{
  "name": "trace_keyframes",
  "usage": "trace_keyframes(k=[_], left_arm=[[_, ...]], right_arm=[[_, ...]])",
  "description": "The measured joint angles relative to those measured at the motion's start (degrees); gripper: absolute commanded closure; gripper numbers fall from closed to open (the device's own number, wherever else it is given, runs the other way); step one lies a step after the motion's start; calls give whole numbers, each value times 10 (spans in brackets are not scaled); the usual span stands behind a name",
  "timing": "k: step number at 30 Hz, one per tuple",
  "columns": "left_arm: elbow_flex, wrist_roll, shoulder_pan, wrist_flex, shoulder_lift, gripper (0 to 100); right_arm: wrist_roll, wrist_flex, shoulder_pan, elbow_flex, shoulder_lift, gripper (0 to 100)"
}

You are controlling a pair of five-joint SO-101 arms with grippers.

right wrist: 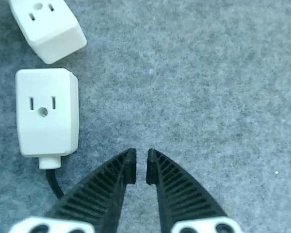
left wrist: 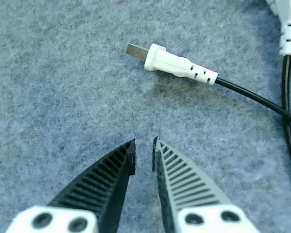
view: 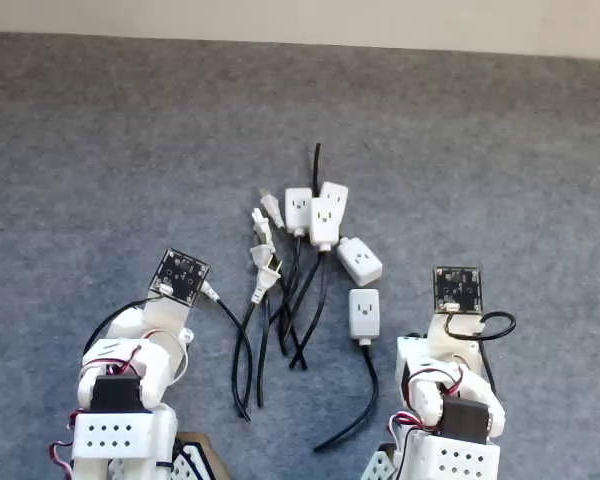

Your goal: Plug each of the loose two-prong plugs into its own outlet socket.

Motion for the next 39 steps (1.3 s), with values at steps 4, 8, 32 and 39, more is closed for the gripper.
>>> trace_keyframes(k=[4,8,32,39], left_arm=[[0,0,0,0,0,919],[0,-21,0,0,0,919],[-515,-76,-40,244,162,841],[-728,-35,-9,282,453,842]], right_arm=[[0,0,0,0,0,943],[18,-2,0,0,0,943],[104,-12,-52,-301,287,943],[-62,-144,-80,-395,619,943]])
